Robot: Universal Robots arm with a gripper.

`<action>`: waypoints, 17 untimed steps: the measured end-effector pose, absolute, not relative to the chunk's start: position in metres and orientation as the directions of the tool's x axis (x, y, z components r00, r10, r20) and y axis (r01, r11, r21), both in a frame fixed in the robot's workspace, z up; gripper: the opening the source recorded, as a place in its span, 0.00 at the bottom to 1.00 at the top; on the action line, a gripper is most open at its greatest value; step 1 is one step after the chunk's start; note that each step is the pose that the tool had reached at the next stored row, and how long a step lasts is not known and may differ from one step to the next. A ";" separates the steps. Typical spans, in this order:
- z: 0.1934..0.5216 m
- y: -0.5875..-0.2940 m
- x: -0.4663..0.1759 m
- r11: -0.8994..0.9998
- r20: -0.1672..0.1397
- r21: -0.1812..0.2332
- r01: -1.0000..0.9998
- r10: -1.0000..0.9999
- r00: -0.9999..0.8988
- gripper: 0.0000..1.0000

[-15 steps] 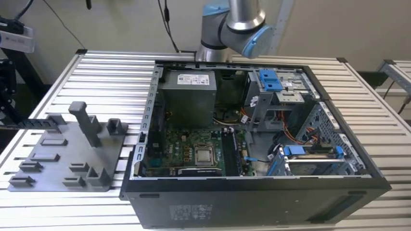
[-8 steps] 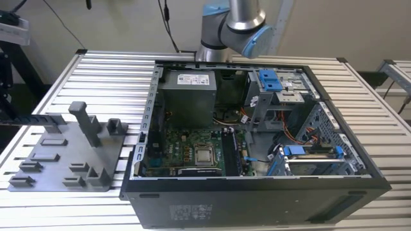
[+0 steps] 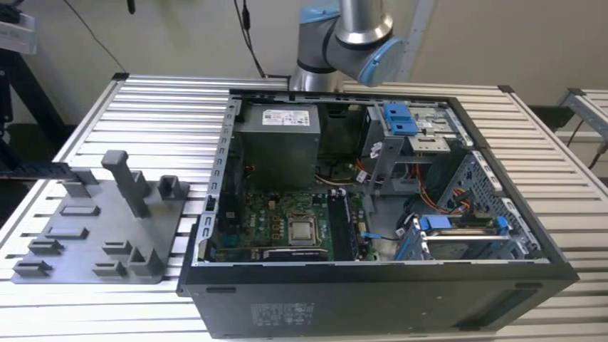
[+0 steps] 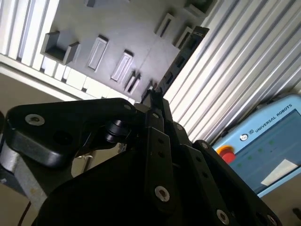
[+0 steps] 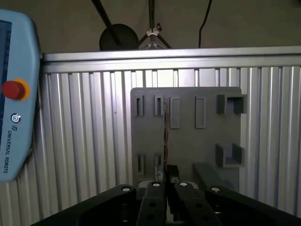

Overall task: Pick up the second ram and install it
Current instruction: 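Pick up the second ram and move it above second insertion slot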

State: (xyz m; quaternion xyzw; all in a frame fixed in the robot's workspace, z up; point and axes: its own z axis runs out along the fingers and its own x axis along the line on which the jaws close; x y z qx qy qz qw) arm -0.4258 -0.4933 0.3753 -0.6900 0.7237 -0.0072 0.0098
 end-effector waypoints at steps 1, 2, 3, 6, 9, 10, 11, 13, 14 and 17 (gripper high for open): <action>0.377 -0.493 -0.426 0.048 -0.004 -0.024 -0.999 -0.999 -0.048 0.14; 0.378 -0.493 -0.426 0.048 -0.004 -0.024 -0.999 -0.999 -0.048 0.14; 0.379 -0.493 -0.426 0.048 -0.004 -0.024 -0.999 -0.999 -0.048 0.14; 0.384 -0.493 -0.426 0.048 -0.004 -0.024 -0.999 -0.999 -0.048 0.14; 0.387 -0.493 -0.426 0.048 -0.004 -0.024 -0.999 -0.999 -0.048 0.14; 0.389 -0.493 -0.426 0.048 -0.004 -0.024 -0.999 -0.999 -0.048 0.14; 0.390 -0.493 -0.426 0.048 -0.004 -0.024 -0.999 -0.999 -0.048 0.14; 0.392 -0.493 -0.426 0.048 -0.004 -0.024 -0.999 -0.999 -0.048 0.14; 0.393 -0.493 -0.426 0.048 -0.004 -0.024 -0.999 -0.999 -0.048 0.14; 0.395 -0.493 -0.426 0.048 -0.004 -0.024 -0.999 -0.999 -0.048 0.14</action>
